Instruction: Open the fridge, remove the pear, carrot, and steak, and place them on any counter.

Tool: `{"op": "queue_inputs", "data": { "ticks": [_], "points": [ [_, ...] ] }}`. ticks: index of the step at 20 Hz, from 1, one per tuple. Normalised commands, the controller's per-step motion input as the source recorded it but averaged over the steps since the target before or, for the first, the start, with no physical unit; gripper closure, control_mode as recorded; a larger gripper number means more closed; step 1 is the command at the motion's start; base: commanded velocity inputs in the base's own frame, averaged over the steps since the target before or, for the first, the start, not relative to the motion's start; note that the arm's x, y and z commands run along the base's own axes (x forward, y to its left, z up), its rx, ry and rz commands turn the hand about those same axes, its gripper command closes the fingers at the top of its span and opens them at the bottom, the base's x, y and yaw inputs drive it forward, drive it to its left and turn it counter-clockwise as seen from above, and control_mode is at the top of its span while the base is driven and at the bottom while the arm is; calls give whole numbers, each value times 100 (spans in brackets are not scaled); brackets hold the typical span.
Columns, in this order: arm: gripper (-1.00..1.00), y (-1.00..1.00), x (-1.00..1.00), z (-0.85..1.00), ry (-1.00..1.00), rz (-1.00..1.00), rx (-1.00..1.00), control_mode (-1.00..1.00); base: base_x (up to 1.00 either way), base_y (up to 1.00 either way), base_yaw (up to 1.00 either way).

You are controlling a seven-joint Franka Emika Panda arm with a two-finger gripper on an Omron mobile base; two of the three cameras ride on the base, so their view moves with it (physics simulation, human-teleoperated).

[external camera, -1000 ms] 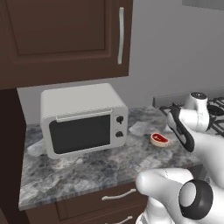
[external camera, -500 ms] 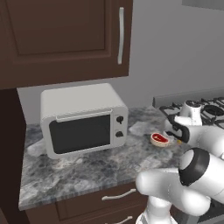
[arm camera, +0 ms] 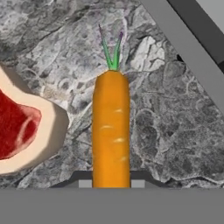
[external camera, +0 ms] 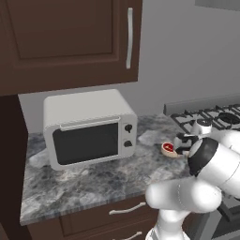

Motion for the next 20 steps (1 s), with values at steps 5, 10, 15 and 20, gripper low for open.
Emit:
{"op": "queue_inputs", "data": {
  "ticks": [5,10,15,20],
  "points": [
    [-100,0,0,-18,-1,0,0,-100,0,0,0],
    [-100,0,0,0,-5,0,0,-100,0,0,0],
    [-100,0,-10,53,-14,0,0,-100,0,0,0],
    [-100,0,-21,100,-11,0,0,-100,0,0,0]
  ]
}}
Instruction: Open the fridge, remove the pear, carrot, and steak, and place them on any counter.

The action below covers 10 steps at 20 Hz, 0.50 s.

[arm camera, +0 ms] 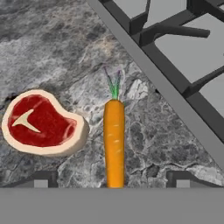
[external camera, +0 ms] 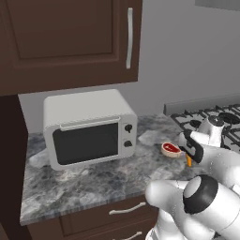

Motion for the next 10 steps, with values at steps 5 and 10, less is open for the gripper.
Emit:
{"op": "queue_inputs", "data": {
  "ticks": [5,10],
  "points": [
    [-100,12,-9,100,1,0,2,-100,0,0,0],
    [-100,20,-8,100,7,0,3,-100,0,0,0]
  ]
}}
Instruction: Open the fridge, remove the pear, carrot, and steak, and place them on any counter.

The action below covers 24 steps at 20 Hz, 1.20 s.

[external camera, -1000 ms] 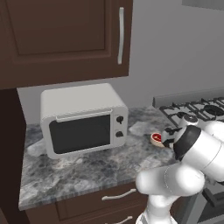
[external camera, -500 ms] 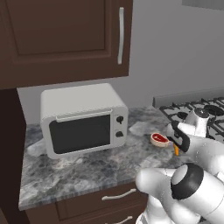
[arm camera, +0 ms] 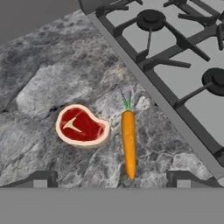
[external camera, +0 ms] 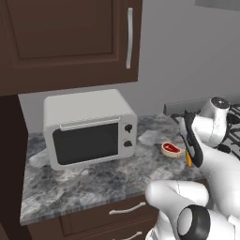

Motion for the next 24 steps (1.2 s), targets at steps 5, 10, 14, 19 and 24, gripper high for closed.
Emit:
{"op": "queue_inputs", "data": {
  "ticks": [5,10,14,19,24],
  "points": [
    [-100,25,-41,100,1,0,0,-100,0,0,0],
    [-100,35,-59,100,0,0,0,-100,0,0,0],
    [-100,64,-55,97,0,10,-1,-100,0,0,0],
    [-100,96,-62,75,-7,16,-12,-100,0,0,0],
    [-100,64,-68,47,-7,20,-17,-100,0,0,0]
  ]
}}
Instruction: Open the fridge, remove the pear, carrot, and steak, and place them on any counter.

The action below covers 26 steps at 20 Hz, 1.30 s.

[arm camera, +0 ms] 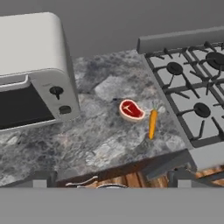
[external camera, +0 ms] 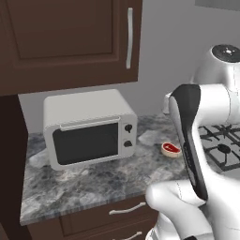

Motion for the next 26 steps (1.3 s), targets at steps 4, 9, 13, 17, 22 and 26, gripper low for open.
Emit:
{"op": "queue_inputs", "data": {
  "ticks": [4,9,13,17,22,26],
  "points": [
    [-100,9,-67,27,-22,21,-15,-100,0,0,0],
    [-100,-8,-33,-1,-27,26,-1,-100,0,0,0],
    [-100,0,18,-4,6,30,0,-100,0,0,0],
    [-100,0,21,0,9,27,0,-100,0,0,0],
    [-100,0,0,0,0,0,0,100,4,10,3],
    [-100,0,0,0,0,0,0,100,-29,13,0]
  ]
}}
